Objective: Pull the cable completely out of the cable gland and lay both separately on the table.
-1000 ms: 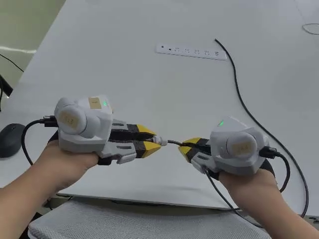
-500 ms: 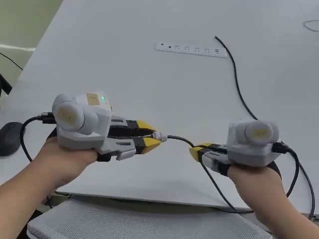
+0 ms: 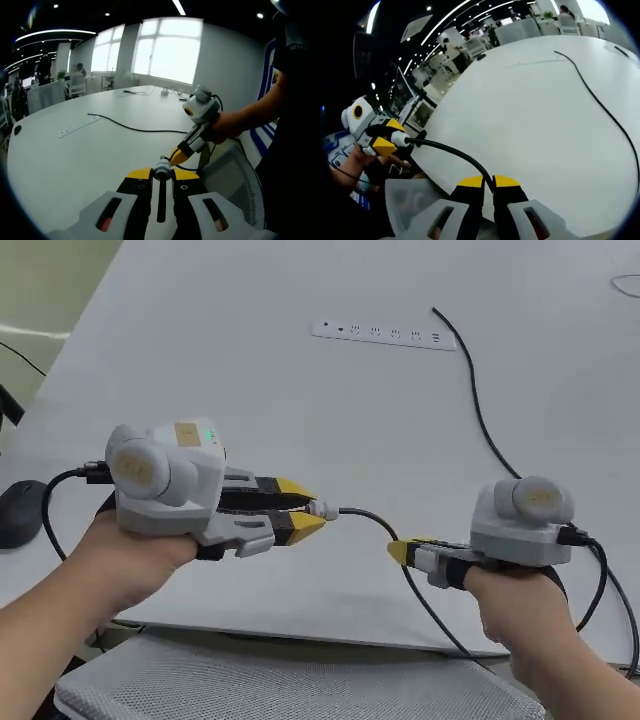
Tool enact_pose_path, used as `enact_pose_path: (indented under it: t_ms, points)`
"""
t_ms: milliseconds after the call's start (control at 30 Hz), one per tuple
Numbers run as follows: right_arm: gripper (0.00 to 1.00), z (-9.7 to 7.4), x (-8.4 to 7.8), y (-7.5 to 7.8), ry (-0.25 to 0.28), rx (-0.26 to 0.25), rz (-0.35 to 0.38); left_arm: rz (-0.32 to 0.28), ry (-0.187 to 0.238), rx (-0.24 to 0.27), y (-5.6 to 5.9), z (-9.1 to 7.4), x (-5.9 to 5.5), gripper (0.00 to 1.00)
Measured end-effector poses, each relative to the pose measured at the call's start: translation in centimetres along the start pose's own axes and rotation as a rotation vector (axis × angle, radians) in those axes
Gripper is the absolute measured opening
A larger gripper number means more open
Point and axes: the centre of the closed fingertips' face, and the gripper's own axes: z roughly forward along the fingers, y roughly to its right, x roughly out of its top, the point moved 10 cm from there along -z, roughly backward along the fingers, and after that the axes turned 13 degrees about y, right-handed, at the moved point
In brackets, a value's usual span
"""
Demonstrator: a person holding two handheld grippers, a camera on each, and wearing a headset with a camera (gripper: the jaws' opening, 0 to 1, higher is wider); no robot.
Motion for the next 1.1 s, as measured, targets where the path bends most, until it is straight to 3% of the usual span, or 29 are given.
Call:
enact_pose_path:
  t_ms: [100,467,833,900,933,1100]
  points:
    - [0.01,-0.1,0.0,-0.1,0.007,0.023,-0.051,-0.009,0.004,0.002,0.0,0.0,0.1,0.15]
    - [0.02,-0.2,-0.2,-0.1,0.011,0.047,-0.077,-0.019,0.006,0.012,0.0,-0.4,0.2,0.15]
    - [0.06,-0.7,0.3,-0.7,0.009,0.078,-0.195,-0.029,0.0,0.017,0.0,-0.7,0.0,0.15]
    - [0.11,-0.9,0.7,-0.9,0.022,0.078,-0.236,-0.027,-0.001,0.015,0.0,-0.7,0.0,0.15]
    - [0.14,-1.0,1.1,-1.2,0.026,0.095,-0.317,-0.028,-0.001,0.014,0.0,-0.7,0.0,0.15]
    - [0.28,-1.3,2.5,-3.4,0.077,0.174,-0.554,-0.034,-0.008,0.019,0.0,-0.7,0.0,0.15]
